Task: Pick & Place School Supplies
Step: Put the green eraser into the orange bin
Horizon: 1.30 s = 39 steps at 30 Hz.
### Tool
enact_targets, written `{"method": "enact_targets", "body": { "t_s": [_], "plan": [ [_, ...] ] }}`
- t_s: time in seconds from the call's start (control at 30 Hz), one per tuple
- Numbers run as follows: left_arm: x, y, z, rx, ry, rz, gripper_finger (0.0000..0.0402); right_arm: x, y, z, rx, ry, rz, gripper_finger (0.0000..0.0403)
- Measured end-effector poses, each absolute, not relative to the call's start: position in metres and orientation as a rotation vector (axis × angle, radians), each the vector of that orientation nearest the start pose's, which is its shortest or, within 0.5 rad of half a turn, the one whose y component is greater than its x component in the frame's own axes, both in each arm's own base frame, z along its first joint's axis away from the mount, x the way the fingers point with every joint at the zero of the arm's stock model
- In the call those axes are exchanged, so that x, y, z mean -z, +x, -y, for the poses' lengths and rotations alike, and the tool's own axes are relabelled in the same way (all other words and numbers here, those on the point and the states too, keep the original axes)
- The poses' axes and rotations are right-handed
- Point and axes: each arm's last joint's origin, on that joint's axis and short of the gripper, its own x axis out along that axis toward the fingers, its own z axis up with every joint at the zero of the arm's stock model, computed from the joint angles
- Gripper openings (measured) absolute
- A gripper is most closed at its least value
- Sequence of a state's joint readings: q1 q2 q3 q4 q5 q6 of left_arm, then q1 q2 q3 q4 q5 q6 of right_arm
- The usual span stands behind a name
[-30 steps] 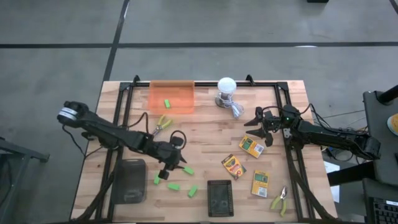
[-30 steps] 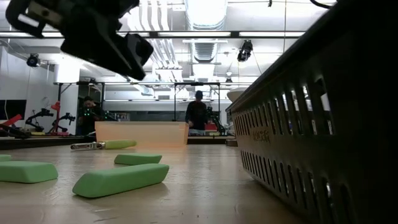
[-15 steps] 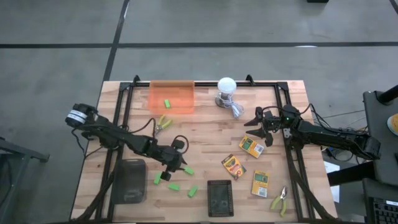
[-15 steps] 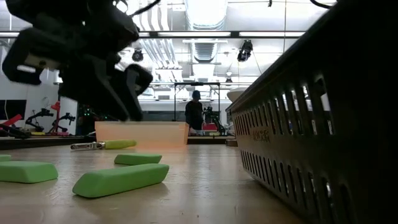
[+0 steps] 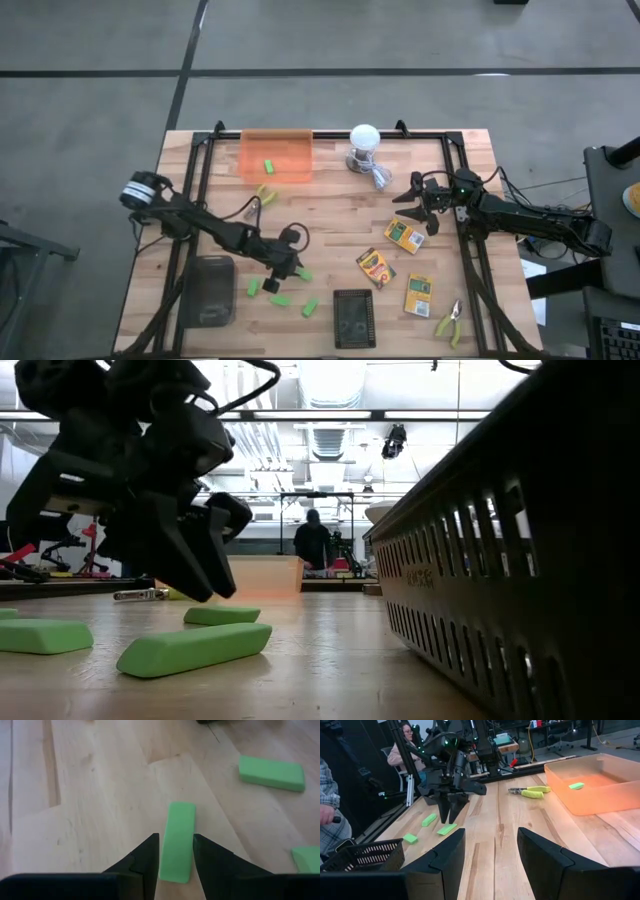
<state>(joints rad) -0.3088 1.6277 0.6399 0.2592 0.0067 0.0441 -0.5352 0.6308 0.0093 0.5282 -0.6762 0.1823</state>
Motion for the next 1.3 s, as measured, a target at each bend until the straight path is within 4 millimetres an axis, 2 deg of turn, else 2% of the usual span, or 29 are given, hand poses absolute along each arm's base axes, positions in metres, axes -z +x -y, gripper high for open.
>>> {"method": "enact_targets", "body": {
  "t_s": [0.3, 0.77, 1.03, 1.3],
  "plan": [
    [-0.121, 0.280, 0.089, 0.312, 0.144, -0.752, 0.0124, -0.157, 0.122, 0.051, -0.133, 0.235, -0.089, 0.0178],
    [-0.119, 0.280, 0.089, 0.297, 0.115, -0.764, 0.0123, -0.157, 0.122, 0.051, -0.134, 0.235, -0.090, 0.0178],
    [-0.119, 0.279, 0.089, 0.294, 0.115, -0.769, 0.0087, -0.157, 0.122, 0.051, -0.134, 0.235, -0.089, 0.0178],
    [-0.119, 0.279, 0.089, 0.287, 0.101, -0.771, 0.0082, -0.157, 0.122, 0.051, -0.134, 0.235, -0.089, 0.0178]
  ]
}}
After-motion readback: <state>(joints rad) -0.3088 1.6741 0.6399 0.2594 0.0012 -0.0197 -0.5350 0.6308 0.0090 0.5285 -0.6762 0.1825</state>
